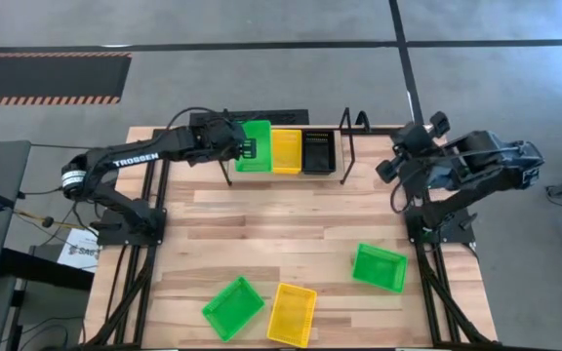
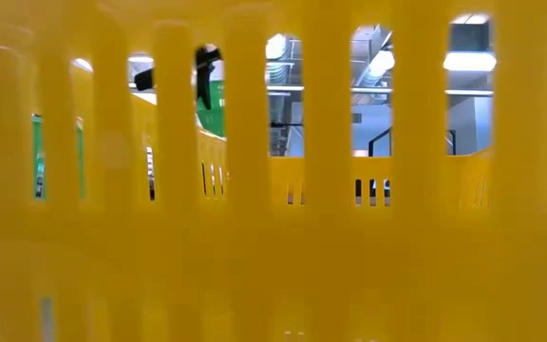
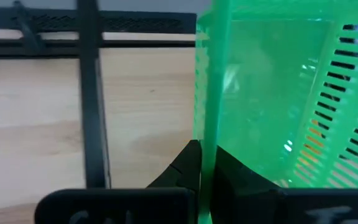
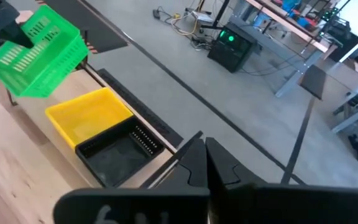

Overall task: Stack baskets on shelf by color
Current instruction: Put the top left green bin on the shelf

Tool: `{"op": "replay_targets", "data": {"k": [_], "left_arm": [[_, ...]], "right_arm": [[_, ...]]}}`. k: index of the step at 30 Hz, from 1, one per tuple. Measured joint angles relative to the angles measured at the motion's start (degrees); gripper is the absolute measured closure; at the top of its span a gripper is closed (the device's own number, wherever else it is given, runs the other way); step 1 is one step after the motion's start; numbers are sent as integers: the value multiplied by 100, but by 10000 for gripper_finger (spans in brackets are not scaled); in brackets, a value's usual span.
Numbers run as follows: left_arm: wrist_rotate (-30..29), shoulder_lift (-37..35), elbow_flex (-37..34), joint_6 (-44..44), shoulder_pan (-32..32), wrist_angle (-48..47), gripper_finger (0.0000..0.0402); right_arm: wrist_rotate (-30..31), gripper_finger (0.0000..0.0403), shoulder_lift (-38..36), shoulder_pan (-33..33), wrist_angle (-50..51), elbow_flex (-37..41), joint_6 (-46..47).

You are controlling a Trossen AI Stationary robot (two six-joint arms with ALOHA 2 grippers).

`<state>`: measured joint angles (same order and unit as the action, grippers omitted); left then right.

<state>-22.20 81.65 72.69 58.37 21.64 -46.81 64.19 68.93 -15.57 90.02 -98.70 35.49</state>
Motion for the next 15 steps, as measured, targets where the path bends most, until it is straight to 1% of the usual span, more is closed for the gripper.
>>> {"op": "replay_targets", "data": {"k": [6,11,15], "left_arm": [[108,0,0,83,294,-36,401],[297,0,0,-7,603,-151,401],[395,70,2,-66,708,-149,401]], "right_arm": [[4,402,-180,72,-2,0,-220],[6,402,-190,66,-1,0,-322],[6,402,-189,61,0,0,-394]]}}
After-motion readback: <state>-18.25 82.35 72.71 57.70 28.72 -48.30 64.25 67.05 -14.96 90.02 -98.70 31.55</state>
